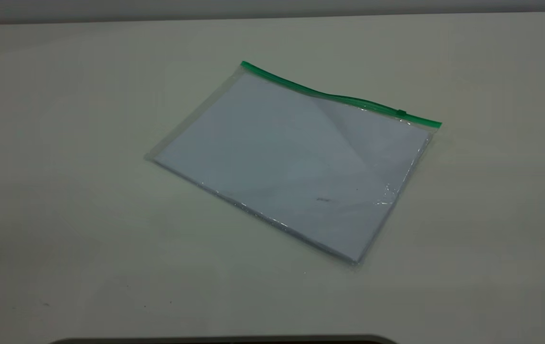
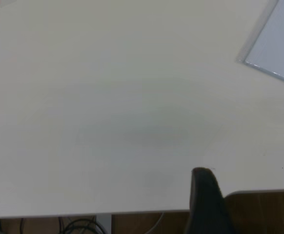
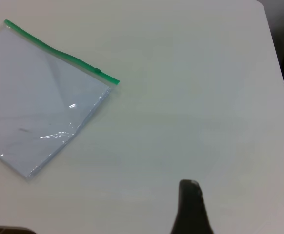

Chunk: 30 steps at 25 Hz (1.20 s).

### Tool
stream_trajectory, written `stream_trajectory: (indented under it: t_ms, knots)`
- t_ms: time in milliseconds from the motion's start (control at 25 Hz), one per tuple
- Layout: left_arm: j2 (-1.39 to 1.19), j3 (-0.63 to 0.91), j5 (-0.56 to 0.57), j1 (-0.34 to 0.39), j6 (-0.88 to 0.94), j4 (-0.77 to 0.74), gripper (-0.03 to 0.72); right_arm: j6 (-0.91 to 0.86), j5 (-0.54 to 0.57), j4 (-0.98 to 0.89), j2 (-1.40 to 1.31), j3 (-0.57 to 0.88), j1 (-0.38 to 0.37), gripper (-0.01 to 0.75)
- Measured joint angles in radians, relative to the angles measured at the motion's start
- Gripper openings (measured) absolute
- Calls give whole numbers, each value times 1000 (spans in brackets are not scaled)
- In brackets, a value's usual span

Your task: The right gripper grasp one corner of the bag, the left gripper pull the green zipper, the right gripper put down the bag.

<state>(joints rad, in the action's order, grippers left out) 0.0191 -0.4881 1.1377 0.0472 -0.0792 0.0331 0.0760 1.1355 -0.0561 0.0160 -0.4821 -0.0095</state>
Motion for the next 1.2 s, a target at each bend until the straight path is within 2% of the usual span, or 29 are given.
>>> stream_trajectory:
  t_ms: [280,440,600,840,1040,1200]
  knots:
    - [-6,-1,-1,0,5,0,516,0,-2,-12,0,0,0,578]
    - [-105,-40,-45,0,38,0,516,-1,-23,-64,-7,-16,0,578]
    - [-292,-92,-144,0,41,28,516,4,-77,-116,-126,-72,0,578]
    - [-613,-147,-390,0,-25,82,546,38,-202,-143,-397,-90,0,578]
    - [-856,-196,-494,0,-109,205,582,56,-341,-162,-636,-90,0,578]
    - [-1020,-224,-619,0,-239,323,585,117,-456,-260,-833,-95,0,578]
